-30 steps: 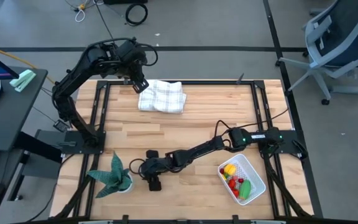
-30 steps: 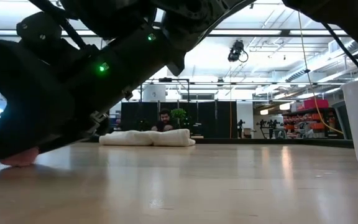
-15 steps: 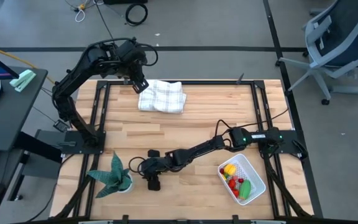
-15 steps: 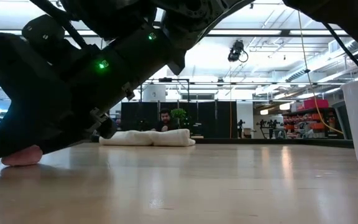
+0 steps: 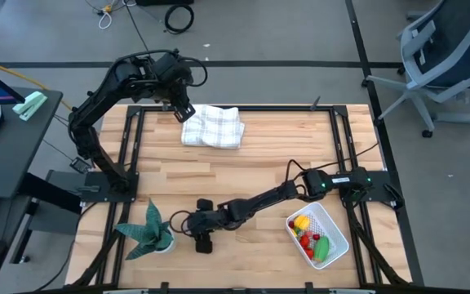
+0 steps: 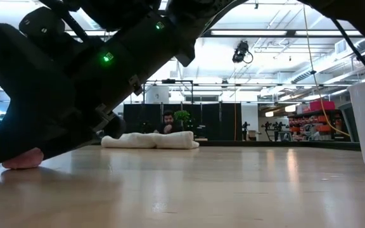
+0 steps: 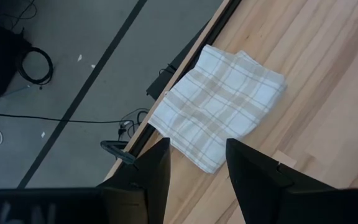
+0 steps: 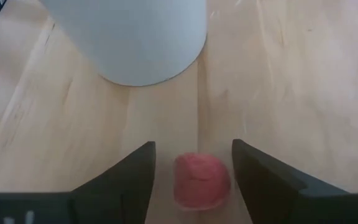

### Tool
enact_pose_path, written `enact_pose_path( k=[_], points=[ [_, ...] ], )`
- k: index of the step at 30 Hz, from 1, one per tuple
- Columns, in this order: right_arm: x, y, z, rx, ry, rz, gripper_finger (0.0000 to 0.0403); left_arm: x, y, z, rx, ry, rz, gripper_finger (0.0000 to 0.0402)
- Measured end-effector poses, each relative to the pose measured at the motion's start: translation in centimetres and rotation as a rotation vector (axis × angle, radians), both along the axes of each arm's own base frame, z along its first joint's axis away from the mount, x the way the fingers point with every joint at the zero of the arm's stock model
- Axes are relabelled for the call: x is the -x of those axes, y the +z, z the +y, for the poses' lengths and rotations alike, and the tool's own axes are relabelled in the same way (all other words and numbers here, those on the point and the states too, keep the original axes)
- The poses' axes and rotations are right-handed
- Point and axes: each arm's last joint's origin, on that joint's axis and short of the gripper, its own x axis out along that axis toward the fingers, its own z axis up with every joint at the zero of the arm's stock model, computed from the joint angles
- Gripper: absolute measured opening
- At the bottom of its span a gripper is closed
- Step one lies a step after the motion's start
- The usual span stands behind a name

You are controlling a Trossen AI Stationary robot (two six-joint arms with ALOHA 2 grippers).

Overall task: Pick and placing Produce into tupperware
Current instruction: Put the peach into the white bin

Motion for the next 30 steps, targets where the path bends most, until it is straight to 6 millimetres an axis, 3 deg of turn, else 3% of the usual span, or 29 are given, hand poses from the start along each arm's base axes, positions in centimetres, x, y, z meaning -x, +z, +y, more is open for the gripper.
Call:
enact_pose_path(
  k=[12,16,20,26,30],
  points=[
    [0.4,0.4,0.2,0.0,-0.007,0.027,0.0203,0.0,0.0,0.0,0.002,0.005,-0.003,0.0162],
    [0.5,0.4,0.1,0.011,-0.006,0.043,0.0172,0.0,0.0,0.0,0.002,0.005,-0.003,0.0162],
    [0.6,1.0,0.0,0.024,-0.017,0.047,0.0113,0.0,0.0,0.0,0.002,0.005,-0.003,0.0162],
    [1.5,5.1,-0.7,0.023,-0.003,0.062,0.0033,0.0,0.0,0.0,-0.001,-0.002,0.001,0.0162],
    [3.5,11.7,-2.4,0.064,-0.05,0.079,0.0032,0.0,0.0,0.0,-0.006,-0.015,0.008,0.0162]
  ],
)
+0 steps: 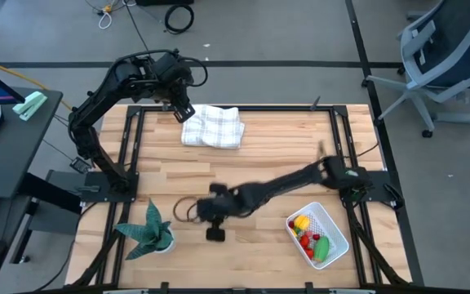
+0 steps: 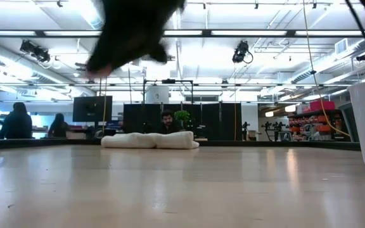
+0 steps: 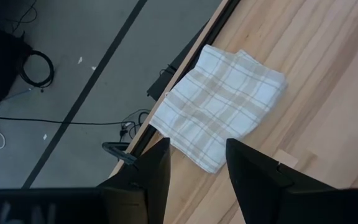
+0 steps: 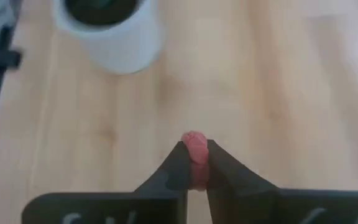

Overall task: Pick and placing Produce into tupperware
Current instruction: Put the peach into the white bin

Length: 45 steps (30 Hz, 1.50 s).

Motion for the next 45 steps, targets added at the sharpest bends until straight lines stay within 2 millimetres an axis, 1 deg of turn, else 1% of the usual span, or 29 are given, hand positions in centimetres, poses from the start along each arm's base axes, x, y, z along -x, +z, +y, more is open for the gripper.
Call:
enact_pose_path(
  k=[2,5,7,9,10,12,16,18,20,23,24,26,28,30,32,36,39,42,45],
  points=[
    [1.8,3.2,-0.9,0.036,-0.071,0.034,0.0033,0.0,0.0,0.0,0.0,0.0,0.0,0.0162],
    [5.4,7.1,-1.5,0.104,-0.198,0.114,0.0047,0.0,0.0,0.0,0.0,0.001,-0.001,0.0162],
    [8.3,10.2,-2.0,0.13,-0.307,0.134,0.0054,0.0,0.0,0.0,0.002,0.007,-0.005,0.0162],
    [11.4,13.1,-2.5,0.112,-0.427,0.154,0.0056,0.0,0.0,0.0,0.008,0.022,-0.015,0.0162],
    [12.9,14.1,-2.6,0.091,-0.486,0.175,0.0056,0.0,0.0,0.0,0.009,0.024,-0.017,0.0162],
    [15.2,15.4,-2.7,0.046,-0.584,0.216,0.0053,0.0,0.0,0.0,0.009,0.024,-0.017,0.0162],
    [18.7,17.4,-1.5,-0.052,-0.686,0.235,0.0045,0.0,0.0,0.0,0.013,0.034,-0.023,0.0162],
    [20.0,17.6,-0.7,-0.061,-0.716,0.268,0.0045,-0.1,0.0,0.0,0.022,0.055,-0.037,0.0162],
    [20.8,17.2,-0.1,-0.096,-0.736,0.276,0.0046,-0.1,0.0,-0.1,0.042,0.089,-0.062,0.0162],
    [22.4,15.6,0.5,-0.15,-0.817,0.372,0.0046,-0.2,-0.1,-0.3,0.129,0.126,-0.127,0.0162],
    [23.1,14.8,0.7,-0.163,-0.848,0.416,0.0044,-0.3,-0.1,-0.3,0.158,0.136,-0.147,0.0162],
    [24.4,12.5,1.1,-0.174,-0.943,0.528,0.0041,-0.4,-0.1,-0.6,0.199,0.144,-0.172,0.0162],
    [26.0,10.2,1.5,-0.176,-1.035,0.648,0.004,-0.6,-0.2,-1.0,0.214,0.144,-0.182,0.0162],
    [27.6,8.3,1.8,-0.204,-1.109,0.75,0.004,-0.7,-0.2,-1.3,0.218,0.137,-0.185,0.0162],
    [28.7,6.6,2.2,-0.272,-1.121,0.785,0.0044,-0.9,-0.2,-1.7,0.217,0.117,-0.18,0.0162],
    [29.5,3.3,2.9,-0.413,-1.038,0.726,0.0054,-1.0,-0.2,-2.0,0.191,0.042,-0.145,0.0162],
    [29.9,1.3,3.0,-0.475,-1.042,0.707,0.006,-1.1,-0.2,-2.0,0.186,0.029,-0.137,0.0162],
    [30.1,-0.1,2.8,-0.495,-1.054,0.706,0.0071,-1.1,-0.2,-2.0,0.183,0.022,-0.133,0.0162],
    [30.2,-1.0,2.7,-0.513,-1.048,0.747,0.0095,-1.0,-0.2,-2.0,0.177,0.008,-0.125,0.0162]
  ],
)
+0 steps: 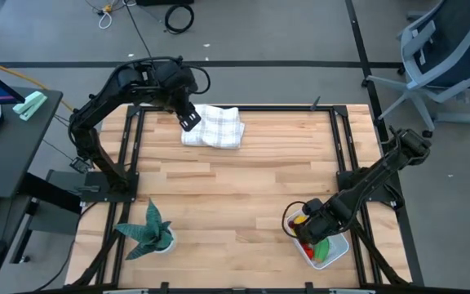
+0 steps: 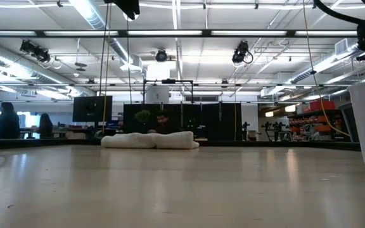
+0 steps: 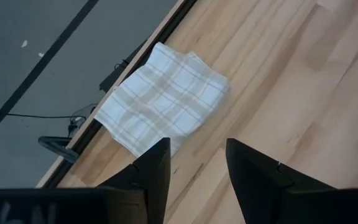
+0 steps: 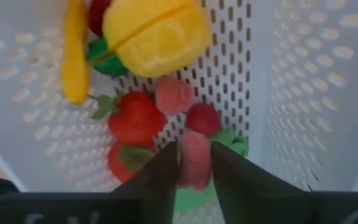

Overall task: Pick and placing Produce into tupperware
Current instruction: Put the peach into the white bin, then return to Home Position

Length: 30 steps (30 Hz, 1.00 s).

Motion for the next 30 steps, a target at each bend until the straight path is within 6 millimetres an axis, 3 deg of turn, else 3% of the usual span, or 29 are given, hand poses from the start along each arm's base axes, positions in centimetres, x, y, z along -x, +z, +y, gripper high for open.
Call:
enact_pose_path(
  k=[5,10,13,16,20,24,27,30],
  points=[
    [-0.1,0.0,-0.2,-0.018,-0.003,0.018,0.0156,0.0,0.0,0.0,-0.015,-0.03,0.014,0.0162],
    [-1.1,1.6,0.0,-0.064,0.004,-0.032,0.0202,0.0,0.0,0.0,-0.049,-0.098,0.045,0.0162],
    [-1.9,4.5,-0.1,-0.14,-0.022,-0.11,0.0215,0.1,0.1,-0.1,-0.045,-0.091,0.038,0.0162],
    [-2.0,9.1,-0.6,-0.086,-0.009,-0.268,0.0222,1.3,1.0,-0.8,-0.068,-0.112,0.009,0.0162],
    [0.0,16.6,-3.2,0.165,0.043,-0.482,0.0225,5.6,3.6,-2.4,-0.105,-0.087,-0.112,0.0162],
    [3.6,23.4,-6.5,0.371,0.178,-0.709,0.0222,12.0,6.2,-4.7,-0.154,-0.061,-0.274,0.0162],
    [6.4,27.2,-9.0,0.681,0.294,-0.912,0.0221,17.8,7.5,-6.7,-0.21,-0.049,-0.405,0.0162],
    [8.8,29.5,-11.2,0.94,0.429,-1.002,0.022,23.4,7.7,-8.8,-0.271,-0.056,-0.516,0.0162]
  ],
)
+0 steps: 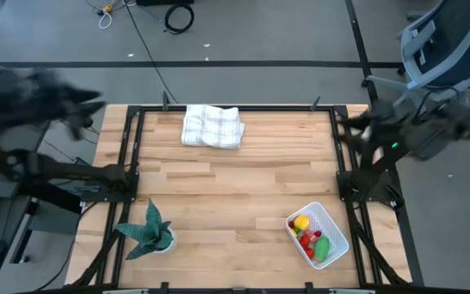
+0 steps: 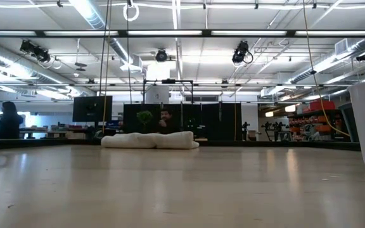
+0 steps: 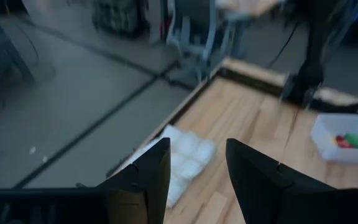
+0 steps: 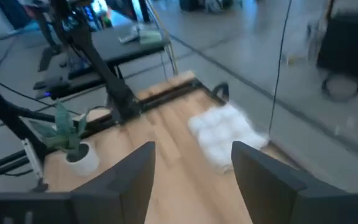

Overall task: Pick and placing Produce into tupperware
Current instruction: Return to Home Position

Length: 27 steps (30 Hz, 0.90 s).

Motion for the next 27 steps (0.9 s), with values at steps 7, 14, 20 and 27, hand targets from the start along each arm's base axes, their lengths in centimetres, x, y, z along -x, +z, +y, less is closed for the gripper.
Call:
enact_pose_path(
  k=[7,14,20,27],
  points=[
    [5.9,-0.7,-4.4,0.004,0.049,-0.099,0.022,10.6,-4.1,-3.9,0.065,0.037,-0.272,0.0162],
    [4.6,-7.2,-3.3,0.082,0.18,-0.327,0.022,7.2,-10.4,-3.8,0.076,0.03,-0.547,0.0162],
    [3.7,-14.1,-1.6,0.141,0.492,-0.762,0.022,0.0,-17.8,-0.1,0.156,0.08,-0.637,0.0162],
    [4.5,-21.1,-2.9,0.043,0.295,-0.776,0.022,-5.6,-24.0,2.7,0.13,-0.04,-0.889,0.0162]
  ],
)
